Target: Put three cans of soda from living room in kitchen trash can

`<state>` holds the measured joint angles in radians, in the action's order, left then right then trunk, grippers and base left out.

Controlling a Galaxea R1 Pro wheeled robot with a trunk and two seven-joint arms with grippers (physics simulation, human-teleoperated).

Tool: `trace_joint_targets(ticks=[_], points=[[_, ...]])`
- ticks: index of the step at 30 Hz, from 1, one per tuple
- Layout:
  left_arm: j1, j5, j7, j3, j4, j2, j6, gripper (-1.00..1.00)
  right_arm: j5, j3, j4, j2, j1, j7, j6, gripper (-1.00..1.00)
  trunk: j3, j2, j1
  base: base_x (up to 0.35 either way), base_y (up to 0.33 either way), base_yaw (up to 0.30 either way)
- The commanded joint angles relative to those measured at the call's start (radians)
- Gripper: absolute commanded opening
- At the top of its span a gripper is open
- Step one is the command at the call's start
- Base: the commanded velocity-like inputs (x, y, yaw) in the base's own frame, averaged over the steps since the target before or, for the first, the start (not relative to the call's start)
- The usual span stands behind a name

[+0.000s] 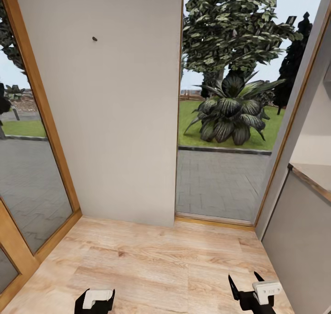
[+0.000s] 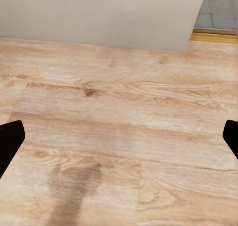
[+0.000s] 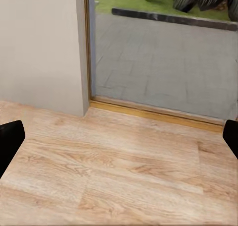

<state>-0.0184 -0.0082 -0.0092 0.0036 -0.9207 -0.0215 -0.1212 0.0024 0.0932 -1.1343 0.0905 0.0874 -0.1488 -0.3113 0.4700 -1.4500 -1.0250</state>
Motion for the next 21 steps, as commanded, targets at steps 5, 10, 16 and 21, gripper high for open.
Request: trace_joint_targets(ticks=[5,10,16,21], points=[[0.000,0.000,0.000,0.000,0.000,0.000,0.000,1.00,0.002,-0.003,0.002,0.000,0.000,0.000,-0.001,1.00,0.000,0.000,0.000,0.000,0.000,0.000],[-0.001,0.003,0.000,-0.001,0.040,0.000,0.000,1.00,-0.005,-0.005,0.004,-0.004,0.000,0.000,-0.001,1.00,-0.002,0.000,0.000,0.000,0.000,-0.164],[-0.001,0.005,0.000,-0.002,0.063,0.000,0.000,1.00,-0.005,-0.004,0.005,-0.005,0.000,0.000,-0.002,1.00,-0.005,0.000,0.000,0.000,0.000,-0.223],[-0.002,0.007,0.000,-0.001,0.067,0.000,0.000,1.00,-0.005,-0.003,0.006,-0.005,0.000,0.000,-0.002,1.00,-0.009,0.000,0.000,0.000,0.000,-0.235]])
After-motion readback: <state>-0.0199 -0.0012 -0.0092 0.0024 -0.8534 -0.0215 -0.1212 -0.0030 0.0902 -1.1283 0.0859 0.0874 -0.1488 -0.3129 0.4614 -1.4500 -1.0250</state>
